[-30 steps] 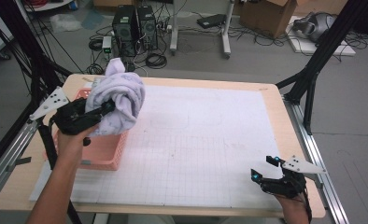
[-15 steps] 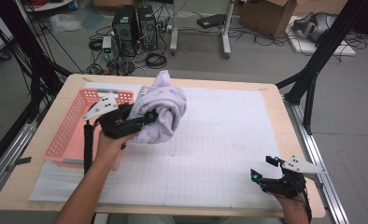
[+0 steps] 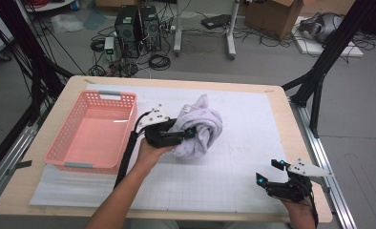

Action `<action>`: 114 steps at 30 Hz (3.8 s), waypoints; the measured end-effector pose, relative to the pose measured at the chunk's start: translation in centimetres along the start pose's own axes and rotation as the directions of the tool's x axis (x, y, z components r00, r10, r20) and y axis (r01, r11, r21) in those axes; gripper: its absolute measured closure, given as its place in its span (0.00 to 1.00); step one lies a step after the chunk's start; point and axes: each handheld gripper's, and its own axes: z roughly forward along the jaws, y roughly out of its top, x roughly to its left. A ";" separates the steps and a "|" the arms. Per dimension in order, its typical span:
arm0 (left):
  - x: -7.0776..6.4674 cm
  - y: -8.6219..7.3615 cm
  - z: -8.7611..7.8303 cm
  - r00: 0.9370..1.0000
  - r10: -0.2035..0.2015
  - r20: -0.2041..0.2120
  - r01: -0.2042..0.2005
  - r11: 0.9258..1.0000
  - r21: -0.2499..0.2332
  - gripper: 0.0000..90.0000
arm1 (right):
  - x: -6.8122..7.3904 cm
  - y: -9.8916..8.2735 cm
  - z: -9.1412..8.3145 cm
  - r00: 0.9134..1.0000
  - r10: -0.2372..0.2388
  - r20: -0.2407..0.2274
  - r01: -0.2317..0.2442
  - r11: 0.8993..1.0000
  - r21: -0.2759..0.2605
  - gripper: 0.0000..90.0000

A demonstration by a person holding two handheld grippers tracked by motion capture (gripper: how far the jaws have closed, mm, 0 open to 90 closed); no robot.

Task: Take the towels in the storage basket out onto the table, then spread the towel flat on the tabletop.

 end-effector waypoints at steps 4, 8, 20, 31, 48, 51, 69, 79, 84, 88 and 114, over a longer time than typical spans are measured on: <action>0.2 -1.7 2.6 1.000 -0.030 0.003 0.030 0.998 0.060 0.65 | 0.1 0.0 0.1 1.000 0.003 -0.004 -0.003 1.000 0.005 0.18; 0.7 -3.3 5.0 0.998 -0.056 -0.011 0.057 0.991 0.121 0.65 | 0.1 0.0 0.3 1.000 0.001 -0.009 -0.001 1.000 0.007 0.18; 2.0 -2.4 3.6 0.951 -0.079 -0.299 0.118 0.986 0.116 0.26 | 0.0 -0.2 0.6 1.000 0.004 -0.016 -0.004 1.000 0.027 0.18; 1.0 -2.3 -2.2 0.932 -0.055 -0.358 0.088 0.993 0.078 0.26 | 0.1 -0.1 0.9 1.000 0.004 -0.009 -0.003 1.000 0.030 0.18; -1.1 -6.8 -6.4 0.947 -0.104 -0.304 0.100 0.995 -0.027 0.20 | 0.1 0.3 2.1 1.000 0.008 0.003 -0.008 0.999 0.050 0.22; -1.6 -7.2 -6.7 0.952 -0.102 -0.290 0.098 0.995 -0.026 0.21 | -0.1 0.3 2.3 1.000 0.007 0.004 -0.007 0.999 0.053 0.21; -2.1 -7.6 -6.9 0.959 -0.092 -0.269 0.090 0.996 -0.020 0.24 | 0.0 0.4 3.3 1.000 -0.024 0.004 0.024 0.995 0.095 0.24; -1.9 -7.8 -6.9 0.959 -0.101 -0.265 0.101 0.995 -0.014 0.26 | 0.6 1.2 5.6 1.000 0.005 -0.021 -0.001 0.990 0.142 0.20; -1.8 -8.0 -6.9 0.959 -0.100 -0.265 0.104 0.995 0.000 0.27 | 1.4 2.7 8.6 0.998 -0.019 -0.054 0.028 0.986 0.165 0.29; -1.7 -8.1 -6.9 0.958 -0.102 -0.267 0.107 0.994 0.004 0.27 | 2.6 4.0 12.0 0.997 -0.043 -0.066 0.054 0.981 0.185 0.33; -1.5 -8.3 -6.5 0.956 -0.124 -0.267 0.131 0.991 0.006 0.30 | 2.3 -0.3 2.5 0.996 -0.070 -0.047 0.081 0.951 0.297 0.97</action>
